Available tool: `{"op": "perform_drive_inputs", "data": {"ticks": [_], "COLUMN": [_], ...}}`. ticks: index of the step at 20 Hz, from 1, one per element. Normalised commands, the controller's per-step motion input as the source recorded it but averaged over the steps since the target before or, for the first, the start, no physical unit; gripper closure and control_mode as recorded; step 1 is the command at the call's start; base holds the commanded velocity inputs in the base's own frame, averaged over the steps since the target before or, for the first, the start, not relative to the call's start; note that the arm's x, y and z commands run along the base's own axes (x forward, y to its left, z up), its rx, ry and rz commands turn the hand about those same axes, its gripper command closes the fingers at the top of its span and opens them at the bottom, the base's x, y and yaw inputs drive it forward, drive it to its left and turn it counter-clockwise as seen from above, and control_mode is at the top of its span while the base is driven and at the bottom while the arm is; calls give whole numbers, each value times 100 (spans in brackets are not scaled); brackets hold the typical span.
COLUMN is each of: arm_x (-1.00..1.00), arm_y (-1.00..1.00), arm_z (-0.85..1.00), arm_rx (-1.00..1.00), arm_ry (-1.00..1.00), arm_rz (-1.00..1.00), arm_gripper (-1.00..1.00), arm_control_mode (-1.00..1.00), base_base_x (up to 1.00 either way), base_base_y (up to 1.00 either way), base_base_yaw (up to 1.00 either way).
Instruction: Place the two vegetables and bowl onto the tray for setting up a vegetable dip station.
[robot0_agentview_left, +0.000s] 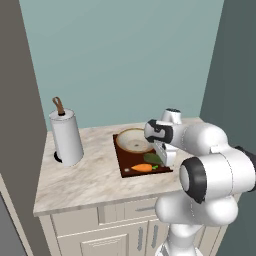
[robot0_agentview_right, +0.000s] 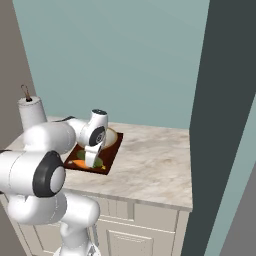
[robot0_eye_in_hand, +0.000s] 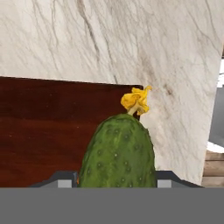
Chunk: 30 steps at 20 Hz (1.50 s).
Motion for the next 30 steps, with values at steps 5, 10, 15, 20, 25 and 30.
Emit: {"op": "perform_drive_inputs", "data": {"ticks": [5,10,15,20,25,30], "arm_x": [6,13,17,16,14,11], "arm_y": [0,3,2,5,7,8], "arm_z": [-2,0,-2,-4,-8,-11], "arm_rx": [0,0,0,0,0,0], "arm_ry": [0,0,0,0,0,1], "arm_rz": [0,-1,0,0,0,0], "arm_gripper": [100,100,100,100,100,100], "arm_control_mode": [-100,-100,-100,-100,-100,-100], "base_base_x": [0,0,0,0,0,0], "base_base_y": [0,0,0,0,0,0], "base_base_yaw": [0,0,0,0,0,0]}}
